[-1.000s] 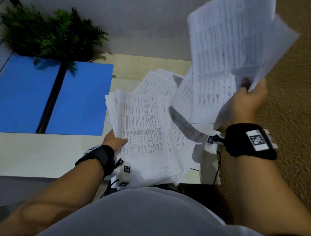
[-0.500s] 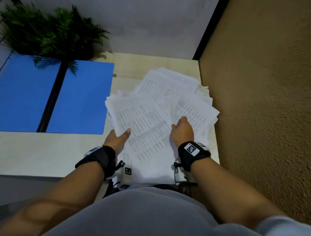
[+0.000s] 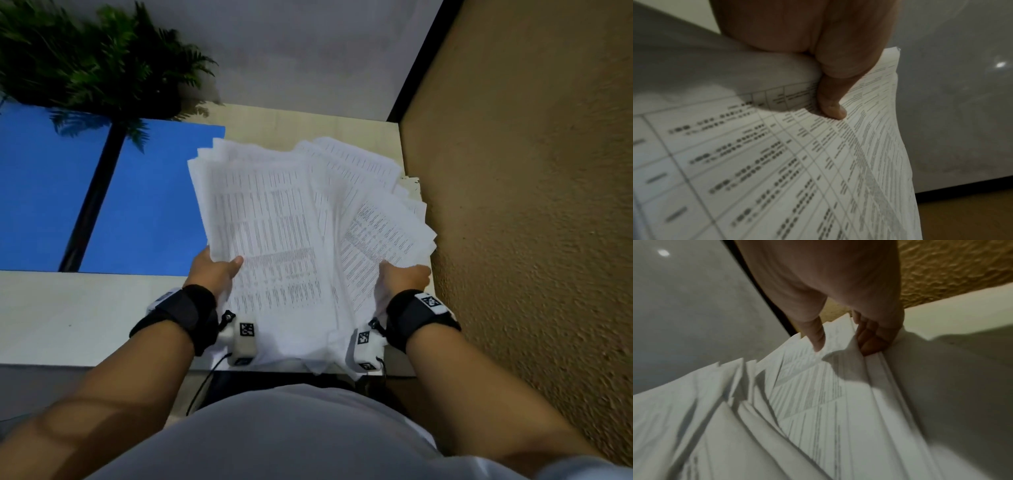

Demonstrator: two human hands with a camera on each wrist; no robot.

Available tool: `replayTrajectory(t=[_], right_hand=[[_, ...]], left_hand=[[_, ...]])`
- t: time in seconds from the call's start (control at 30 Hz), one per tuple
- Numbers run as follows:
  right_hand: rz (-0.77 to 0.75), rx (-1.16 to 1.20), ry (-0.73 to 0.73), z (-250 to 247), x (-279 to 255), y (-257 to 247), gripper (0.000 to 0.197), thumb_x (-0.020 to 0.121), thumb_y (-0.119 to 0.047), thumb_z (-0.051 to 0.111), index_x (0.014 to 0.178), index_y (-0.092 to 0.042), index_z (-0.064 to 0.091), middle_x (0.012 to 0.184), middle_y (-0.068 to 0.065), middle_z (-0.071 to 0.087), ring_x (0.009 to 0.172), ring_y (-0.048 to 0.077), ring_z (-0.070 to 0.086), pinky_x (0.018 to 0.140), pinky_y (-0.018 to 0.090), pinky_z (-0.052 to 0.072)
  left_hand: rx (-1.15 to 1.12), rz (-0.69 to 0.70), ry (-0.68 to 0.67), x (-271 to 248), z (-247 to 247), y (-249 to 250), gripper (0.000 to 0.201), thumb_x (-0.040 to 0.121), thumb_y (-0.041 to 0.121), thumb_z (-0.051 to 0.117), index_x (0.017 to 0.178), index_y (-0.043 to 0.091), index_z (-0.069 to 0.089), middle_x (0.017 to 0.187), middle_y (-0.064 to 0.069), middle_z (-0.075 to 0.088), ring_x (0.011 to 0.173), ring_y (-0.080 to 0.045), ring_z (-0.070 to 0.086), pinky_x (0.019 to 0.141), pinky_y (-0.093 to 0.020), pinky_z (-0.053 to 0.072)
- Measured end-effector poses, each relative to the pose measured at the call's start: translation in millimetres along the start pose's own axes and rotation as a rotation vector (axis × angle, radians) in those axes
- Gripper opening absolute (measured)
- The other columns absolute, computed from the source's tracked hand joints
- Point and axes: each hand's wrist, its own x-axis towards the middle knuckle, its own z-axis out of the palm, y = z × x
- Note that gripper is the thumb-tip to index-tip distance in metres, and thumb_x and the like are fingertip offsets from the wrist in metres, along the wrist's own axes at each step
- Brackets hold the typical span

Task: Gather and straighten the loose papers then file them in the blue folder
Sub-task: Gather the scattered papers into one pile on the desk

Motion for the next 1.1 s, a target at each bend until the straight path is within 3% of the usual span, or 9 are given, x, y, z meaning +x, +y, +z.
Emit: replayTrajectory(t=[0.17, 0.27, 0.43, 0.53, 0.63, 0.77, 0.9, 1.0, 1.1], right_hand=[[-0.047, -0.003, -0.171, -5.5, 8.3, 15.6, 0.009, 0.094, -0.008, 0.060, 0.101, -0.002, 0.060, 0.106, 0.009, 0.063, 0.096, 0.023, 0.057, 0.093, 0.036, 0.048], [-0.122, -0.085, -0.189, -8.5, 17.2, 20.8, 0.029, 0.097, -0.005, 0.055, 0.070, -0.010, 0.046, 0.081, 0.005, 0.053, 0.080, 0.023, 0.053, 0.076, 0.029, 0.043], [-0.145, -0.185, -0.276, -20.5, 29.6, 10.4, 0.016, 0.098, 0.003, 0.048, 0.091, -0.005, 0.061, 0.096, 0.012, 0.063, 0.097, 0.030, 0.058, 0.074, 0.032, 0.051], [-0.120, -0.295, -0.313, -24.6, 39.6, -2.5, 0.026, 0.096, 0.006, 0.049, 0.120, 0.007, 0.057, 0.128, 0.021, 0.058, 0.119, 0.038, 0.055, 0.094, 0.036, 0.046], [-0.044, -0.309, -0.345, -25.5, 47.1, -15.4, 0.010, 0.093, 0.009, 0.050, 0.096, 0.004, 0.058, 0.111, 0.022, 0.060, 0.105, 0.033, 0.057, 0.081, 0.033, 0.045], [-0.074, -0.237, -0.361, -8.3, 37.2, -25.5, 0.032, 0.096, 0.000, 0.047, 0.073, -0.022, 0.046, 0.075, -0.001, 0.047, 0.075, 0.020, 0.051, 0.077, 0.032, 0.047], [-0.010, -0.050, -0.389, 13.8, 25.3, -25.8, 0.019, 0.100, -0.013, 0.041, 0.099, -0.011, 0.060, 0.116, 0.012, 0.063, 0.113, 0.031, 0.058, 0.093, 0.033, 0.045], [-0.035, -0.021, -0.447, 28.0, 15.3, -31.0, 0.042, 0.106, -0.027, 0.034, 0.133, 0.001, 0.051, 0.145, 0.015, 0.046, 0.129, 0.028, 0.047, 0.110, 0.032, 0.031], [-0.056, -0.070, -0.542, 36.8, -4.8, -33.4, 0.082, 0.094, -0.068, 0.029, 0.150, -0.008, 0.033, 0.155, 0.008, 0.034, 0.143, 0.028, 0.033, 0.121, 0.041, 0.020]], left_hand=[[0.095, 0.072, -0.002, 35.4, 24.7, 53.8, 0.034, 0.085, 0.016, 0.071, 0.118, 0.008, 0.063, 0.103, -0.007, 0.068, 0.095, -0.025, 0.065, 0.094, -0.034, 0.048], [0.378, 0.108, -0.047, 56.2, 44.1, 74.0, 0.029, 0.084, 0.022, 0.073, 0.108, 0.009, 0.061, 0.102, -0.011, 0.066, 0.095, -0.031, 0.063, 0.087, -0.036, 0.051], [0.603, 0.131, -0.044, 73.2, 58.1, 77.4, 0.035, 0.089, 0.021, 0.072, 0.119, 0.007, 0.061, 0.107, -0.014, 0.065, 0.097, -0.034, 0.061, 0.092, -0.044, 0.054], [0.583, 0.162, -0.038, 74.0, 58.5, 69.6, 0.031, 0.088, 0.019, 0.072, 0.117, 0.012, 0.061, 0.101, -0.013, 0.063, 0.097, -0.035, 0.062, 0.091, -0.042, 0.053], [0.451, 0.111, -0.082, 71.9, 56.3, 59.4, 0.029, 0.087, 0.015, 0.072, 0.113, 0.013, 0.059, 0.097, -0.014, 0.063, 0.095, -0.037, 0.064, 0.091, -0.045, 0.056], [0.365, 0.052, -0.156, 61.3, 51.0, 43.6, 0.035, 0.090, 0.015, 0.069, 0.122, 0.015, 0.055, 0.111, -0.010, 0.064, 0.105, -0.032, 0.061, 0.098, -0.040, 0.050], [0.365, -0.031, -0.250, 51.9, 39.8, 15.9, 0.051, 0.090, 0.020, 0.070, 0.136, 0.014, 0.050, 0.130, -0.012, 0.060, 0.123, -0.036, 0.056, 0.110, -0.052, 0.042], [0.352, -0.018, -0.263, 37.7, 37.8, 4.6, 0.050, 0.095, 0.028, 0.063, 0.141, 0.016, 0.047, 0.131, -0.012, 0.059, 0.122, -0.035, 0.055, 0.109, -0.052, 0.042], [0.346, 0.001, -0.241, 28.2, 41.3, -6.6, 0.047, 0.099, 0.038, 0.052, 0.137, 0.012, 0.050, 0.123, -0.018, 0.061, 0.113, -0.038, 0.059, 0.102, -0.047, 0.047]])
